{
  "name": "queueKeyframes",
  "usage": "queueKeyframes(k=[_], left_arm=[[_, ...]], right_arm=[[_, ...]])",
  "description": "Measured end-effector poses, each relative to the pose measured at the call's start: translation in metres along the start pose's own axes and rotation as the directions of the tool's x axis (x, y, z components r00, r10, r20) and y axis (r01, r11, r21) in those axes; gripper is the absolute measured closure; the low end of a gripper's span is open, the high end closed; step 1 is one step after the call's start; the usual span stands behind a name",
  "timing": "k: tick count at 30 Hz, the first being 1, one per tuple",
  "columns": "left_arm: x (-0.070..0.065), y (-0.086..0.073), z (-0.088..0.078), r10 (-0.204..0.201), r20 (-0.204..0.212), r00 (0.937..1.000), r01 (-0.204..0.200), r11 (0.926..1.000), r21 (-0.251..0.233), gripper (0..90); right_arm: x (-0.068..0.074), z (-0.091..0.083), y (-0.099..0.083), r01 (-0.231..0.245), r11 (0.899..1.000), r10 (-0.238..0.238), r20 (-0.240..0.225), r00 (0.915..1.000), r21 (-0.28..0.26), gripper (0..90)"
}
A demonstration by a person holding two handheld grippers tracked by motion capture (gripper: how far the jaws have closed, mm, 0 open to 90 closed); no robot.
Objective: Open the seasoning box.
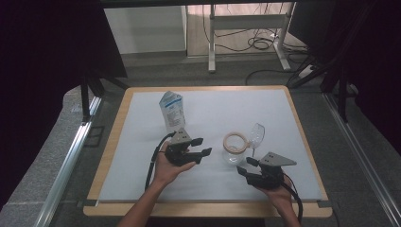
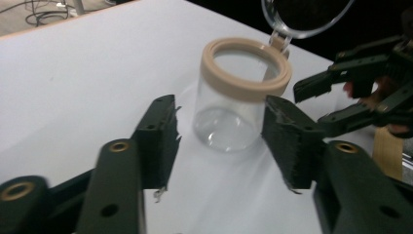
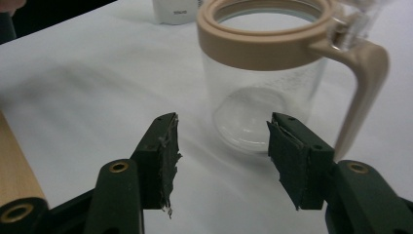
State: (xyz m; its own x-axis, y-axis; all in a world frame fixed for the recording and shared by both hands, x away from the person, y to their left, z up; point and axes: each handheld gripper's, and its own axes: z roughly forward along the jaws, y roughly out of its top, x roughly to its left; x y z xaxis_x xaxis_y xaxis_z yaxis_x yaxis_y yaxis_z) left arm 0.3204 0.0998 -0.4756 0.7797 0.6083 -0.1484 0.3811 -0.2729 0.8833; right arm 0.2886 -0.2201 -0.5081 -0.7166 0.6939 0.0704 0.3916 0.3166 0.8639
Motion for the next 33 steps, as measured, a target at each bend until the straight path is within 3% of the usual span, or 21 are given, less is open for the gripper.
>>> queueKeyframes(k=[7, 12, 18, 24, 33], left_arm=[[0.011, -0.023, -0.012, -0.010, -0.034, 0.9994, 0.010, 0.9996, 0.025, 38.3], [0.021, -0.034, -0.019, -0.007, -0.082, 0.9966, 0.011, 0.9987, 0.050, 34.4], [0.034, -0.046, -0.031, -0.021, -0.078, 0.9967, 0.025, 0.9980, 0.058, 26.1], [0.044, -0.052, -0.042, -0.038, -0.116, 0.9925, 0.046, 0.9971, 0.061, 23.4], [0.057, -0.062, -0.053, -0.064, -0.232, 0.9705, 0.081, 0.9949, 0.061, 28.5]], right_arm=[[0.008, 0.007, 0.000, 0.020, 1.000, -0.019, -0.017, 0.9997, 0.014, 43.7], [0.011, 0.011, -0.001, 0.028, 0.999, -0.028, -0.023, 0.9994, 0.027, 43.5], [0.013, 0.014, -0.002, 0.037, 0.999, -0.036, -0.025, 0.9990, 0.035, 43.4], [0.014, 0.015, -0.002, 0.041, 0.998, -0.041, -0.019, 0.9990, 0.039, 43.5], [0.013, 0.016, -0.004, 0.046, 0.998, -0.046, -0.009, 0.9989, 0.042, 43.4]])
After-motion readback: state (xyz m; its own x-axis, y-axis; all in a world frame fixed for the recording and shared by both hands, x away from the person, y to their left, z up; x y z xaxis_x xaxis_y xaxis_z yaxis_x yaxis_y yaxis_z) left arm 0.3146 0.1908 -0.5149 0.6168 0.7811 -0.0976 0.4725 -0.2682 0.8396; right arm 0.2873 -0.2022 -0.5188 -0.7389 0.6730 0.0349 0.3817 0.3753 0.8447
